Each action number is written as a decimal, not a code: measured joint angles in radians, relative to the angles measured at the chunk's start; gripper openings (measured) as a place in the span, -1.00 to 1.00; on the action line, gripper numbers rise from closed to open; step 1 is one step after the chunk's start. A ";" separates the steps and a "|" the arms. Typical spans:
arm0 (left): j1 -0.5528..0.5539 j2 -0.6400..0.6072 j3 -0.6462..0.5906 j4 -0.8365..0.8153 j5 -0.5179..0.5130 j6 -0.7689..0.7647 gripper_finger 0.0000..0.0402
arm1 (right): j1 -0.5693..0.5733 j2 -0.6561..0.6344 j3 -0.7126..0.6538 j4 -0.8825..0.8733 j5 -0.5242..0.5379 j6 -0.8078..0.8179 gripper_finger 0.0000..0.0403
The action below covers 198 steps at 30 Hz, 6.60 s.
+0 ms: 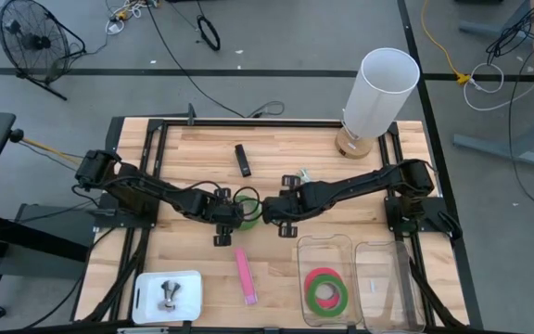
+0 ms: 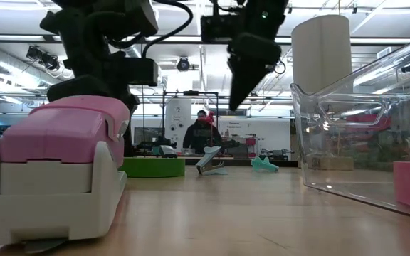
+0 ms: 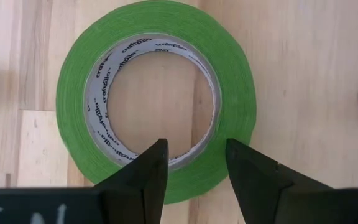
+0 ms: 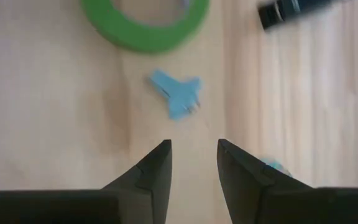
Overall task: Pick and place Stapler, Stapler remover, tape
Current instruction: Put the tape into the left transparent bin
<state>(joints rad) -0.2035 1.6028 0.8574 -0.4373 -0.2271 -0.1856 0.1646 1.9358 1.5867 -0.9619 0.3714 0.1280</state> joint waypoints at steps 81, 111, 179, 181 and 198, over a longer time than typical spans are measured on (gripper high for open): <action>-0.001 -0.323 0.046 0.107 -0.614 0.103 -0.56 | -0.118 -0.332 -0.440 1.142 -0.027 0.060 -0.18; -0.059 -0.303 0.047 0.422 -0.723 0.284 -0.56 | -0.165 -0.315 -0.440 1.375 -0.074 0.126 0.43; -0.440 -0.275 0.047 0.484 -0.856 0.122 -0.09 | 0.315 -0.853 -0.439 0.073 -0.086 0.824 -0.56; -0.449 -0.275 0.047 0.484 -0.811 0.087 -0.09 | 0.364 -0.828 -0.439 0.082 -0.097 0.866 -0.56; -0.457 -0.275 0.047 0.484 -0.744 -0.015 -0.09 | 0.588 -0.512 -0.439 0.370 -0.295 0.990 -0.56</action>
<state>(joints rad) -0.6609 1.3277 0.9043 0.0470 -0.9707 -0.2005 0.7528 1.4241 1.1473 -0.5921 0.0761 1.1177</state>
